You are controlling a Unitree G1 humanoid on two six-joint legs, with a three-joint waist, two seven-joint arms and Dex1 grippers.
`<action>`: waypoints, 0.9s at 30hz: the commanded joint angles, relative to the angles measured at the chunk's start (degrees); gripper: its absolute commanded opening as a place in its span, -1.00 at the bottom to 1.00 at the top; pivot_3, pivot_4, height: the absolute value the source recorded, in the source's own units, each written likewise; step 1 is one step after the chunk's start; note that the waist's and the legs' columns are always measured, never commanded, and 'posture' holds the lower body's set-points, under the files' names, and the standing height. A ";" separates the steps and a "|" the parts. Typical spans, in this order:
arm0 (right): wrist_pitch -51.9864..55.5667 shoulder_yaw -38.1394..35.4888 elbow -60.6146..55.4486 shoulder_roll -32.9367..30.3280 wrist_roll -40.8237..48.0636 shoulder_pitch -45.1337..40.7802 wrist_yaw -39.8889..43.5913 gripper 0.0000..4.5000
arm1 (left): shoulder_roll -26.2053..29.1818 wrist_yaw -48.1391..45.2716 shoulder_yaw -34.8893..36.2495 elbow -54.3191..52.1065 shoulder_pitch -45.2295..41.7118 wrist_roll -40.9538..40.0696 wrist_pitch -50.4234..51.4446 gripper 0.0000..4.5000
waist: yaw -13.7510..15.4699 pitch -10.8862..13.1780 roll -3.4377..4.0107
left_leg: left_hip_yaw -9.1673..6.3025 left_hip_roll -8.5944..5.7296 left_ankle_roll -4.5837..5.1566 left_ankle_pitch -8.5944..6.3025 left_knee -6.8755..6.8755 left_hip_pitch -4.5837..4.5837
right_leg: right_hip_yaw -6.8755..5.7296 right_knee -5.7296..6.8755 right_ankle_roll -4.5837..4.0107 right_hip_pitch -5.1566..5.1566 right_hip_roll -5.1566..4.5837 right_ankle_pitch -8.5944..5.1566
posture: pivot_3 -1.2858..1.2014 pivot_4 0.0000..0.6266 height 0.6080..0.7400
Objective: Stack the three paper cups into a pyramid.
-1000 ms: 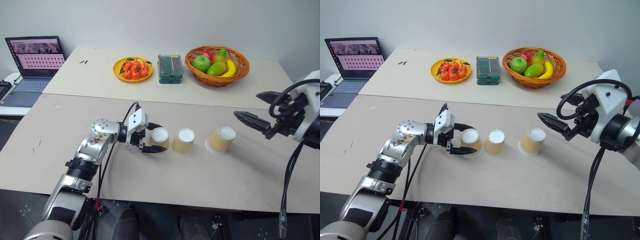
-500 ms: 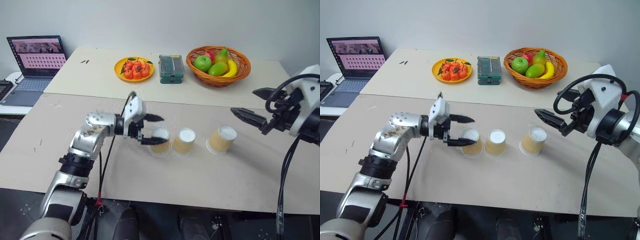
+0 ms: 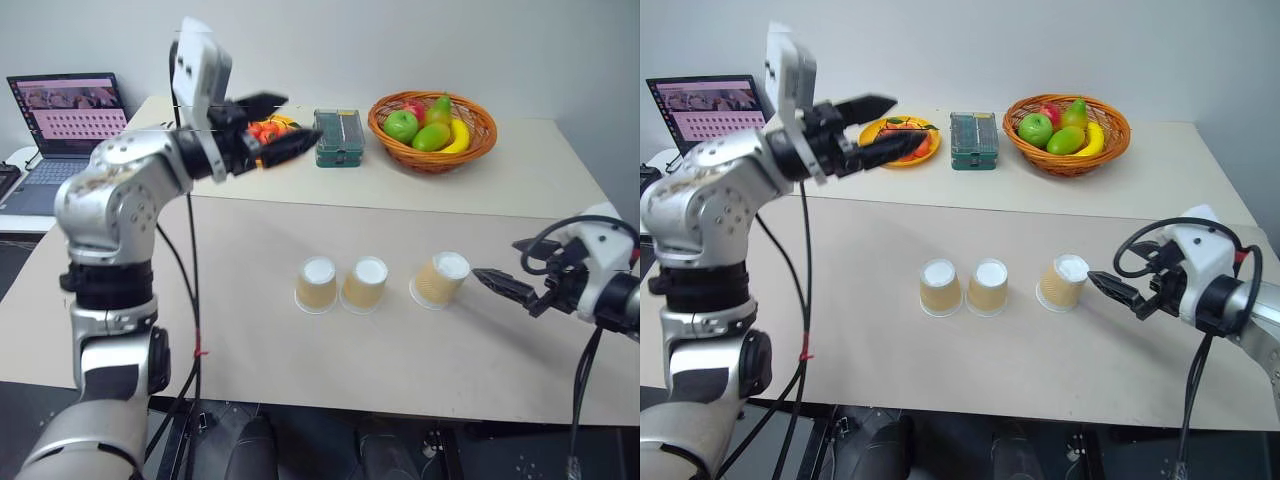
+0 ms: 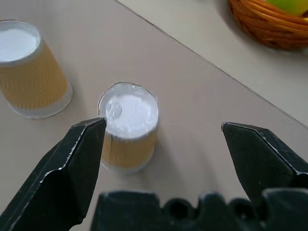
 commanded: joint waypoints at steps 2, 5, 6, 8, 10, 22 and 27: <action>-4.02 -3.76 -1.17 1.07 0.33 3.52 3.27 1.00 | 4.57 -2.84 0.41 -11.35 9.06 -4.60 1.29 0.98 | -0.21 0.01 -0.02 | 0.00 0.00 0.00 -0.01 -0.01 0.16 | -0.01 -0.02 -0.04 0.17 0.00 -0.04 | 0.03 -0.52 1.00; -6.14 -3.53 0.11 1.67 -0.73 4.87 4.34 1.00 | 8.37 -6.19 -1.14 -15.57 14.74 -5.21 -0.28 0.98 | -0.27 0.02 -0.03 | 0.01 0.00 -0.01 -0.01 0.07 0.15 | 0.00 -0.08 0.28 0.21 -0.03 -0.21 | 0.03 -0.52 1.00; -6.45 -3.35 0.33 1.83 -0.75 5.16 4.57 1.00 | 9.16 -6.71 -1.14 -16.17 15.77 -5.64 -0.31 0.98 | -0.30 0.02 -0.04 | 0.01 0.00 -0.01 -0.01 0.08 0.16 | 0.00 -0.10 0.28 0.23 -0.03 -0.22 | 0.03 -0.52 1.00; -7.41 -2.53 0.89 2.09 -1.21 5.84 5.07 1.00 | 11.11 -8.39 -1.14 -16.65 17.71 -4.91 -2.47 0.98 | -0.28 0.02 -0.04 | 0.01 0.00 -0.02 -0.01 0.07 0.28 | 0.00 -0.18 0.01 0.37 -0.03 -0.38 | 0.03 -0.52 1.00; -8.12 -1.83 1.76 2.91 -0.99 5.88 5.58 1.00 | 12.64 -9.34 -0.81 -16.42 19.16 -4.48 -4.18 0.98 | -0.32 0.02 -0.04 | 0.01 0.00 -0.02 -0.01 0.05 0.32 | 0.00 -0.23 -0.06 0.41 -0.03 -0.42 | 0.03 -0.52 1.00; -15.11 6.72 10.04 7.58 -4.14 0.15 5.92 1.00 | 13.87 -9.70 -3.06 -14.93 21.37 -1.81 -10.86 0.98 | -0.62 0.04 -0.07 | 0.01 0.00 -0.02 -0.01 0.03 0.34 | -0.01 -0.30 -0.06 0.47 -0.04 -0.43 | 0.03 -0.52 1.00; -18.02 10.26 14.24 8.55 -6.21 -2.57 6.70 1.00 | 14.15 -9.05 -2.91 -14.67 21.18 -1.58 -11.38 0.98 | -0.78 0.04 -0.07 | 0.01 0.00 -0.02 -0.01 0.01 0.34 | 0.00 -0.30 -0.03 0.46 -0.04 -0.42 | 0.03 -0.52 1.00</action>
